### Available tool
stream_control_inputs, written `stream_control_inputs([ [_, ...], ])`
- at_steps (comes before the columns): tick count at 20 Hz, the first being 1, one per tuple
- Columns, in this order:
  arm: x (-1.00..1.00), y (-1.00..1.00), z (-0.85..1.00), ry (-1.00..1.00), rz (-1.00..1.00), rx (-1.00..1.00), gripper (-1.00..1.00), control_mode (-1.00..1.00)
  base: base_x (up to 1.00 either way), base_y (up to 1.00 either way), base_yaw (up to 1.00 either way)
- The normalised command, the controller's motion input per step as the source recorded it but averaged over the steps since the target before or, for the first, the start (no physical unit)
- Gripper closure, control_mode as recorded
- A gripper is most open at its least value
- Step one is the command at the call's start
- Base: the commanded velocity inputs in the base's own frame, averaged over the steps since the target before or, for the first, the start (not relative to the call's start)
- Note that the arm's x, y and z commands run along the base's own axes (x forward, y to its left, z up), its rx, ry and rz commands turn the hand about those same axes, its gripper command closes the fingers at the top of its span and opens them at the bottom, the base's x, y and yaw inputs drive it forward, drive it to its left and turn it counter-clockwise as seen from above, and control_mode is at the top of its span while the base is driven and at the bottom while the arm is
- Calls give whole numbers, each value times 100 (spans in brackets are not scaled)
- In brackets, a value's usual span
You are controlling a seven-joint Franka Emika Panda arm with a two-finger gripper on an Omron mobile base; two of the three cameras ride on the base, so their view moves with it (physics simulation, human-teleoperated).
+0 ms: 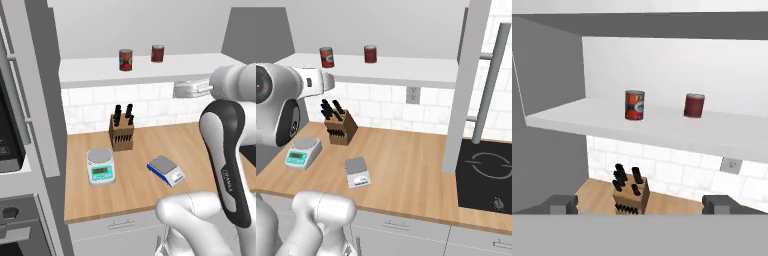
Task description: Pick the canned food and place it on the digital scale for weighing, and close the cabinet.
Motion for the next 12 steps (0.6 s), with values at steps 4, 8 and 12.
stream_control_inputs([
  [4, 18, 50, 57, -9, 6, 0, -100, -100, 0, 0, 0],
  [8, 33, 40, 24, -2, 3, 0, -100, -100, 0, 0, 0],
  [12, 54, 19, 0, 0, 0, 0, -100, -100, 0, 0, 0],
])
